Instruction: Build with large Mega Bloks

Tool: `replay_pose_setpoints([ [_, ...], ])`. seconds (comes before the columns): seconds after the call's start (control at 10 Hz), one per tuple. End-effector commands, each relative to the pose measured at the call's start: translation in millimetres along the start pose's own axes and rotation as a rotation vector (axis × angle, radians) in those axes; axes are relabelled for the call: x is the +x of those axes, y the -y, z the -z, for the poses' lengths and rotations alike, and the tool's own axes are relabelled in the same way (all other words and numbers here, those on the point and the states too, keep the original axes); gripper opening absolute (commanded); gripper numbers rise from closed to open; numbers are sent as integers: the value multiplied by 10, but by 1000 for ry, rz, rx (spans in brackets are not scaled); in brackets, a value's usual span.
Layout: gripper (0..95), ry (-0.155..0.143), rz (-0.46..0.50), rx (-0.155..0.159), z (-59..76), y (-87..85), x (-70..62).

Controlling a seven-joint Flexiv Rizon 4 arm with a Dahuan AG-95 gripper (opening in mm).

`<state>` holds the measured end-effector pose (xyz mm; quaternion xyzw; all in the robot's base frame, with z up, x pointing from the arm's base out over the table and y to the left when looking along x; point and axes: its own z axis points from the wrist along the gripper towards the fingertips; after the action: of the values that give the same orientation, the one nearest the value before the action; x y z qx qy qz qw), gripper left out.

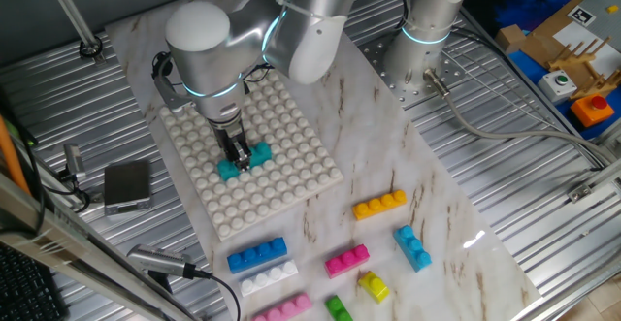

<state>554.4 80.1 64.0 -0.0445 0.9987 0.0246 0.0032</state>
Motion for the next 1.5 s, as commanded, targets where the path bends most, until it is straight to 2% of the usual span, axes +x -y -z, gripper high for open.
replay_pose_setpoints([
  [0.1,380,-12,9,-2,208,-36,46],
  [0.3,380,-25,20,-4,353,-48,78],
  [0.4,0,-37,21,-7,390,-50,83],
  [0.7,0,-40,24,-35,367,-30,75],
  [1.0,0,-37,26,-37,315,-15,58],
  [1.3,0,-33,32,-35,187,17,32],
  [1.5,0,-35,36,-32,176,16,30],
])
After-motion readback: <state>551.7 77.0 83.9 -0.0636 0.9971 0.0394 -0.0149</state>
